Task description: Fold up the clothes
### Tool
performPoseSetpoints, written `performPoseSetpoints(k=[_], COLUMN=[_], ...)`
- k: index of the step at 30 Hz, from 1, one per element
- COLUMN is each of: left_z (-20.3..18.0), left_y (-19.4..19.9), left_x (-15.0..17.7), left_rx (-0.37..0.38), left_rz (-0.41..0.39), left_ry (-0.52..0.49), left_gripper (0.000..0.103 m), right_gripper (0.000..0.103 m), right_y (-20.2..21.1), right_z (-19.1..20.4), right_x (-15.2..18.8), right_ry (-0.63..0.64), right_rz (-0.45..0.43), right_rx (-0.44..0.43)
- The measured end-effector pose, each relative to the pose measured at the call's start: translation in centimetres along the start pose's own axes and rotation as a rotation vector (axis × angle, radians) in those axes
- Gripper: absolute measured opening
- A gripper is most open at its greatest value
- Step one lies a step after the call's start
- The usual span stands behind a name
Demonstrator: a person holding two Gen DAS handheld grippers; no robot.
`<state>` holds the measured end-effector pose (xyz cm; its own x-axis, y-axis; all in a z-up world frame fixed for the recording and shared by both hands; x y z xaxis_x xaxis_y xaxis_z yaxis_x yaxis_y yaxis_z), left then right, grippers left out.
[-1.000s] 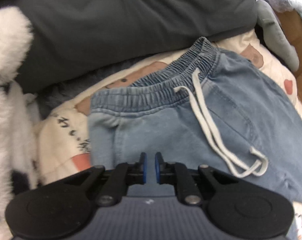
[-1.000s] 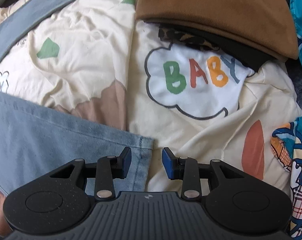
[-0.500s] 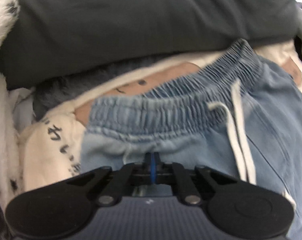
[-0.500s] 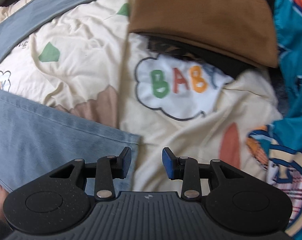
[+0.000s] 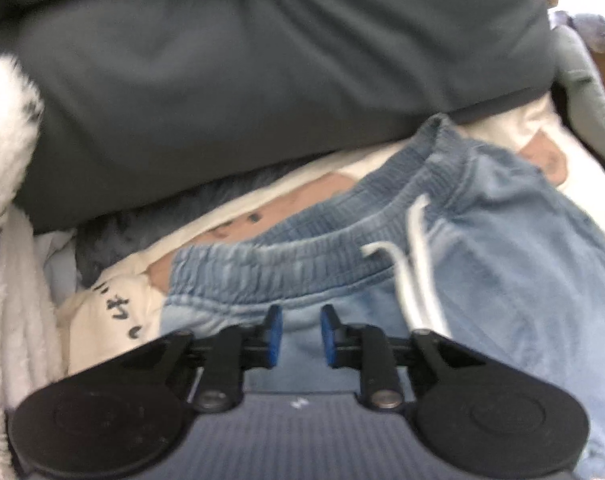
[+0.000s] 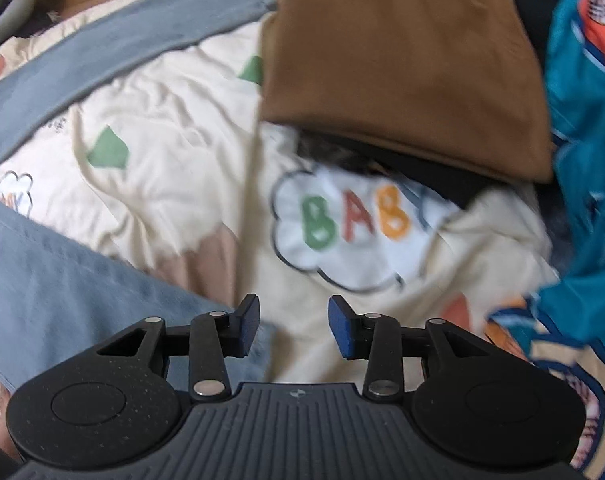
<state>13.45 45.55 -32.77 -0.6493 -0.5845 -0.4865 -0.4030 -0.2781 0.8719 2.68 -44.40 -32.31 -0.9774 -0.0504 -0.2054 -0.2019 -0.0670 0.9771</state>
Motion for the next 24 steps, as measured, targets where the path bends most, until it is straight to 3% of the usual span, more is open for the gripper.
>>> performPoseSetpoints(k=[3, 7, 10, 17, 24], left_z=[-2.2, -5.6, -7.9, -13.4, -16.5], left_y=[0.3, -0.1, -0.9, -3.7, -7.3], left_x=[-0.8, -2.4, -3.8, -6.3, -8.4], left_rx=[0.055, 0.102, 0.148, 0.175, 0.180], left_rz=[-0.002, -0.018, -0.024, -0.014, 0.004], left_ry=[-0.019, -0.060, -0.063, -0.115, -0.079], left_gripper=[0.030, 0.050, 0.049, 0.054, 0.044], right_gripper=[0.048, 0.050, 0.050, 0.050, 0.050], right_y=[-1.0, -2.3, -3.3, -5.7, -7.0], right_z=[1.6, 3.1, 3.9, 4.7, 4.8], right_x=[-1.0, -1.8, -1.9, -0.6, 0.3], right_ry=[0.034, 0.055, 0.060, 0.034, 0.018], right_rz=[-0.009, -0.013, -0.008, 0.036, 0.078], right_rx=[-0.045, -0.078, -0.106, -0.131, -0.126])
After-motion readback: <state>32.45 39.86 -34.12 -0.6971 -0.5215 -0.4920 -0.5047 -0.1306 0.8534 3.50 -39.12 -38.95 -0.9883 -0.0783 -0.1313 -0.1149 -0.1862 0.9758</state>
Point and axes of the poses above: each gripper's, at about its wrist camera, not at the fingertips, and y roughly against the way its jaws point, z to its left, x to its underside, the point moved 4 cm from there along -y, roughly the way its jaws point, and after that the axes turned 2 degrees about z, right-handed, at the moved point
